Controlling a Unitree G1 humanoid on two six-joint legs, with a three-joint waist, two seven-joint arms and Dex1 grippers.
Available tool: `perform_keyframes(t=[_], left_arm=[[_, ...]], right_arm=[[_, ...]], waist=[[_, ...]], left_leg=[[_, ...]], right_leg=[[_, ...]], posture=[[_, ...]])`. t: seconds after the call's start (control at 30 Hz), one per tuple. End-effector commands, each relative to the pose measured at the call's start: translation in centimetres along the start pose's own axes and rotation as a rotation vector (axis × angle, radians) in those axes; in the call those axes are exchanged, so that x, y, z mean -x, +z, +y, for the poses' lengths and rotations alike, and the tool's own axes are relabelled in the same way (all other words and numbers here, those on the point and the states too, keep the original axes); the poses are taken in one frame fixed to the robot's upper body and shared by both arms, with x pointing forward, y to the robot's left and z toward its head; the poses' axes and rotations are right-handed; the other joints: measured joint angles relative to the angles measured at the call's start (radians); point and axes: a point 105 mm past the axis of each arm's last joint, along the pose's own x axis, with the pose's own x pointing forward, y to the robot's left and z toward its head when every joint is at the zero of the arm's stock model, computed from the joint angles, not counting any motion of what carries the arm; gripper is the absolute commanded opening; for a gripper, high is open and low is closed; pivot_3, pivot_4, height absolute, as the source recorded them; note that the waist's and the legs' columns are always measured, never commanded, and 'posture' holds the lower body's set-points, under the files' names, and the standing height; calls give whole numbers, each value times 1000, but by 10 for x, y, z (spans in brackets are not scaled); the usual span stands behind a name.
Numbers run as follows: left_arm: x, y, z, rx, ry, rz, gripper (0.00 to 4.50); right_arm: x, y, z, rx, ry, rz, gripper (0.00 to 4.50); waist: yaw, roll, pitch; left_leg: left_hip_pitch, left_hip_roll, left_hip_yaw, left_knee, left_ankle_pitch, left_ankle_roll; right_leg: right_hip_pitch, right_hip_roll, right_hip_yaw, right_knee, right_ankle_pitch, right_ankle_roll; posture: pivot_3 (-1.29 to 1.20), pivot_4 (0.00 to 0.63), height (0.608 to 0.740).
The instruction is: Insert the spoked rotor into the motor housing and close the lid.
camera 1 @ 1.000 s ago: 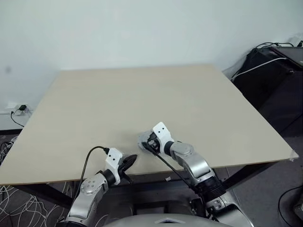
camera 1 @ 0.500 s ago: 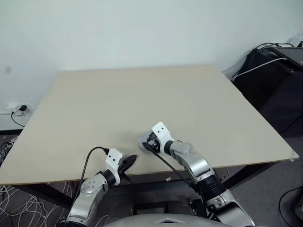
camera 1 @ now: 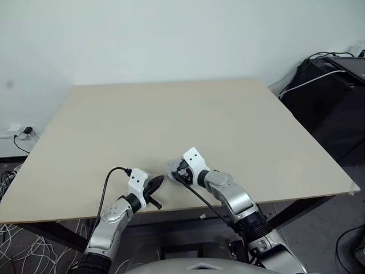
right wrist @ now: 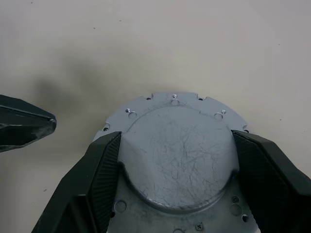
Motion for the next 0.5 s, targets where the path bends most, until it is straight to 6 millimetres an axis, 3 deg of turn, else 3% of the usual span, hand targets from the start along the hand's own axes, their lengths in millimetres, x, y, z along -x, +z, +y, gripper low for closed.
perform_keyframes(t=[0.03, 0.5], left_arm=[[-6, 30, -6, -28, -42, -70, 0], [-33, 58, 5, -81, -71, -35, 0]], right_arm=[[2, -33, -6, -15, -30, 127, 3205], [0, -31, -7, 4, -55, 109, 3205]], waist=[[0, 0, 0], [-3, -1, -1]], left_leg=[[0, 0, 0, 0, 0, 0], [0, 0, 0, 0, 0, 0]], right_leg=[[0, 0, 0, 0, 0, 0], [0, 1, 0, 0, 1, 1]], posture=[[0, 0, 740], [0, 0, 740]])
